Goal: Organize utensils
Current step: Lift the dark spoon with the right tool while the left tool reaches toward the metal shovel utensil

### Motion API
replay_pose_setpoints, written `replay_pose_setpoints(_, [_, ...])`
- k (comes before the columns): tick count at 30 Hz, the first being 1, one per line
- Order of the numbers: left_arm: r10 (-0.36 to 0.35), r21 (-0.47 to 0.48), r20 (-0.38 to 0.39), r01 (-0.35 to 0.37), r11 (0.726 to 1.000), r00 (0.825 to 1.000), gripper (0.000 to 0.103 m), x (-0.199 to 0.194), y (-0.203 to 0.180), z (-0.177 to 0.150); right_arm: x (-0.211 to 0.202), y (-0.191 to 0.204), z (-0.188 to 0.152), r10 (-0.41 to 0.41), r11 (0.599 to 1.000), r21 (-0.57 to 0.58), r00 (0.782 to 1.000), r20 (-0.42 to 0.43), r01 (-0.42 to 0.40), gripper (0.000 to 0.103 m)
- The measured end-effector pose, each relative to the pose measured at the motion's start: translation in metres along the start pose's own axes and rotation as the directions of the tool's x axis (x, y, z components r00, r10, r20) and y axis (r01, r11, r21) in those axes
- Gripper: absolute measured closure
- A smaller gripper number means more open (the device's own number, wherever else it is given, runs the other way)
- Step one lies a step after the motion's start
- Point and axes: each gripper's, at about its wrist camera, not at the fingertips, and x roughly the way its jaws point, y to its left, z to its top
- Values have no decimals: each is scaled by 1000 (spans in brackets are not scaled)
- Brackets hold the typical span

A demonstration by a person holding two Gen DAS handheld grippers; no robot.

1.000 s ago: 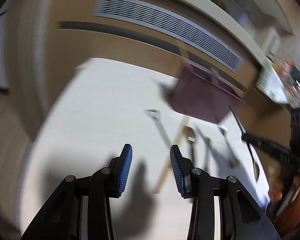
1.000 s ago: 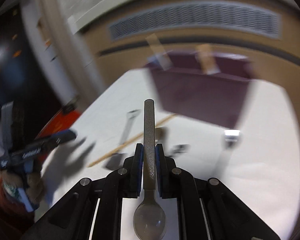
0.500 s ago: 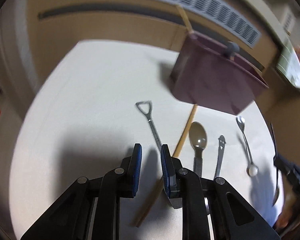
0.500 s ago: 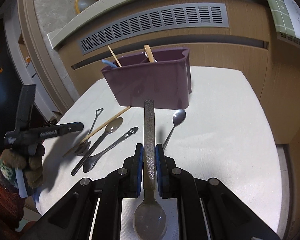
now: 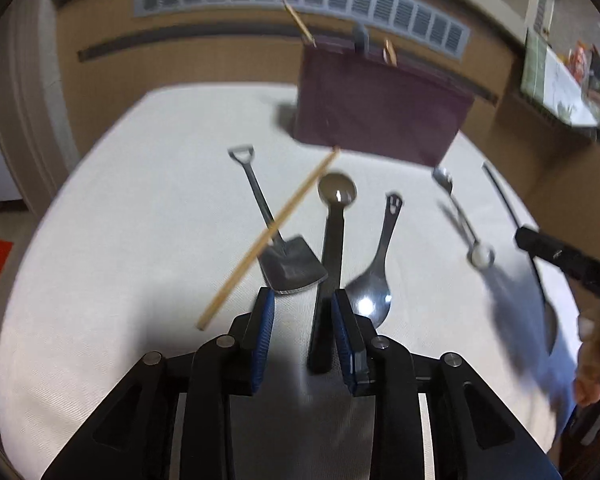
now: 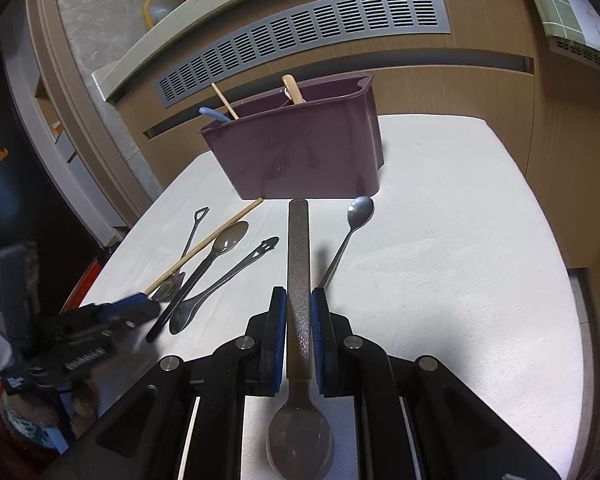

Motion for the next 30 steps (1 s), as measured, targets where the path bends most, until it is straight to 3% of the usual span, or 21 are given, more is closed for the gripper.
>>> replay_pose_setpoints(6, [65,-63,20,-64,996,998,71,1,25,9,-3,1,-3,-33,999,-22,999,11,34,92])
replay_pose_setpoints(8, [24,-66,37,-22,998,999,71,-2,31,13,-3,-1,-2,-31,999,-15,999,12,32,92])
replay_pose_setpoints(11, [-85,10,84,85,996,993,71,-15,24,18,-1,-2,-3,-30,1000,-9,1000,5,30,92])
replay_pose_setpoints(13, [-110,27,78,109,994,991,71,-16,22,21,0,-1,-4,-28,1000,-11,1000,1,28,92])
replay_pose_setpoints(17, [-56,-62,4,56,996,998,71,-1,26,20,-1,0,-4,-27,1000,-15,1000,1,27,92])
replay_pose_setpoints(21, [47,-59,63,-43,997,997,68,-4,21,12,1,-2,-5,-23,1000,-12,1000,-6,23,92])
replay_pose_setpoints(25, [-11,-5,-2,11,1000,1000,59,8,14,15,4,-2,-6,-15,1000,-8,1000,-15,15,92])
replay_pose_setpoints(30, [33,-17,1,-33,999,999,59,16,13,22,6,2,-7,-12,1000,-16,1000,-20,12,92])
